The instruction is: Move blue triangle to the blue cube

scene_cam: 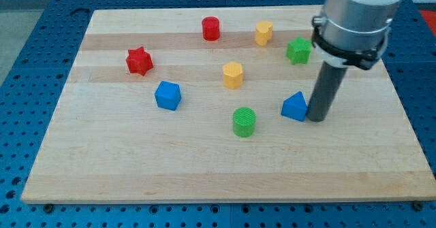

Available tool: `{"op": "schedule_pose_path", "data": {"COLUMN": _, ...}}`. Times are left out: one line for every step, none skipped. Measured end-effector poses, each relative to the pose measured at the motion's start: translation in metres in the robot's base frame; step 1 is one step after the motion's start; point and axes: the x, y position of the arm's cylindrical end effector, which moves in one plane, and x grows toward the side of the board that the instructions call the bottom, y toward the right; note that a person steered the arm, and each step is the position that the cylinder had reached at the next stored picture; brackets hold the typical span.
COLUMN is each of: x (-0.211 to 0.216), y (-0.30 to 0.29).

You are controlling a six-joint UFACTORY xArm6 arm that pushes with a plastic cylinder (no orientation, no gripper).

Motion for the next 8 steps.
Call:
{"op": "schedule_pose_path", "data": {"x": -0.014, "y": -0.028}}
{"op": "schedule_pose_path", "data": {"x": -0.020, "y": -0.046}}
{"op": "schedule_pose_path", "data": {"x": -0.022, "y": -0.046}}
{"op": "schedule_pose_path", "data": {"x": -0.023, "y": -0.047}}
{"op": "schedule_pose_path", "data": {"x": -0.031, "y": -0.068}}
{"op": "schedule_pose_path", "data": {"x": -0.040, "y": -0.116}}
{"op": "schedule_pose_path", "data": {"x": -0.040, "y": -0.179}}
{"op": "schedule_pose_path", "data": {"x": -0.040, "y": -0.193}}
